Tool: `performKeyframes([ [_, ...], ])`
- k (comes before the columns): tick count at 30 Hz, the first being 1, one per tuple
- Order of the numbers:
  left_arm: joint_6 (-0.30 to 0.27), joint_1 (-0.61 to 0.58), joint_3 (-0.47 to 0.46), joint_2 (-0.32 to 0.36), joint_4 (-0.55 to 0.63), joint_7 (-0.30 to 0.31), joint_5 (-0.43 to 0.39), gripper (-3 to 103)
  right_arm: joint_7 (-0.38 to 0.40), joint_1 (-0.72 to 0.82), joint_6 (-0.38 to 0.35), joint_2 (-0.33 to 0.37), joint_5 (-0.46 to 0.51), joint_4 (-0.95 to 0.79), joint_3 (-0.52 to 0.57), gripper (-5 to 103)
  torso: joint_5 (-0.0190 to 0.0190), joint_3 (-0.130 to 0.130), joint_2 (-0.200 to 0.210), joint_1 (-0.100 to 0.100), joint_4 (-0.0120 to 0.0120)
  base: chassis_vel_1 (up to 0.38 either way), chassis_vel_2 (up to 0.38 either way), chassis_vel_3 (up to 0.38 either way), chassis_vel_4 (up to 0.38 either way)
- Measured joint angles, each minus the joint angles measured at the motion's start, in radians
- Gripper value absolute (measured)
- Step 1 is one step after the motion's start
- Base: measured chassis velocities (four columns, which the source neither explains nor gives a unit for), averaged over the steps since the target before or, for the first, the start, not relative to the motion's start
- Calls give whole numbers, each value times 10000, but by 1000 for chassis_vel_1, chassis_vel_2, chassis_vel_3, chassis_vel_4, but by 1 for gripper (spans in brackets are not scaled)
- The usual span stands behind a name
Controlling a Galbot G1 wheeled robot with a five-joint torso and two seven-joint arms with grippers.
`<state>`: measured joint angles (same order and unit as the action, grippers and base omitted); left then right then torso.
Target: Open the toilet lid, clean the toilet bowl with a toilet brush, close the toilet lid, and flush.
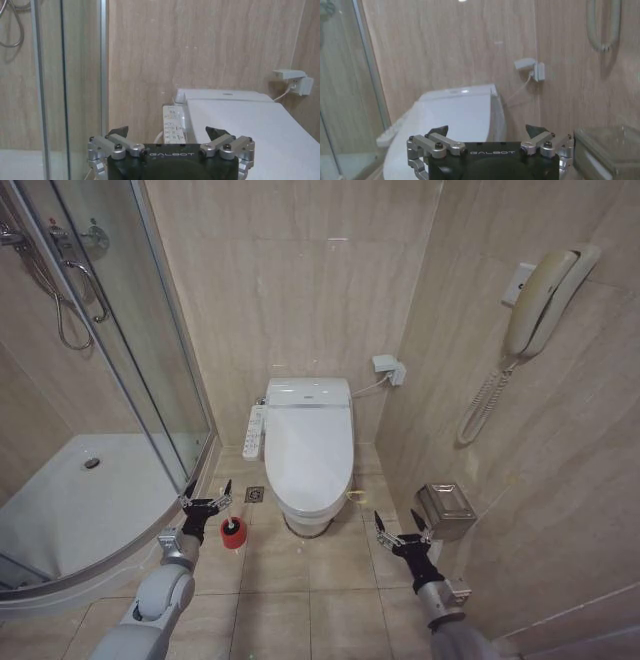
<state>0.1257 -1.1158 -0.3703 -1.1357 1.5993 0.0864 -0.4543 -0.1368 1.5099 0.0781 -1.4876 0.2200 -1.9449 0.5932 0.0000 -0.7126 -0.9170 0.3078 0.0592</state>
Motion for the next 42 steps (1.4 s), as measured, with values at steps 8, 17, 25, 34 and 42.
performKeyframes([
  [8,0,0,0,0,0,0,0,100,234,510,-165,-156,-98,-718,98,100,0,0,0,0,0,0,0,0,0],
  [17,0,0,0,0,0,0,0,100,369,881,343,-235,-561,-696,233,100,0,0,0,1,0,0,0,0,0],
  [25,0,0,0,0,0,0,0,100,448,1119,560,-305,-694,-903,173,100,0,0,0,2,0,0,0,0,0],
  [34,0,0,0,0,0,0,0,100,650,1193,1033,-377,-1032,-808,128,100,0,0,0,2,0,0,0,0,0],
  [42,0,0,0,0,0,0,0,100,665,1090,1216,-385,-1169,-623,121,100,0,0,0,2,0,0,0,0,0],
])
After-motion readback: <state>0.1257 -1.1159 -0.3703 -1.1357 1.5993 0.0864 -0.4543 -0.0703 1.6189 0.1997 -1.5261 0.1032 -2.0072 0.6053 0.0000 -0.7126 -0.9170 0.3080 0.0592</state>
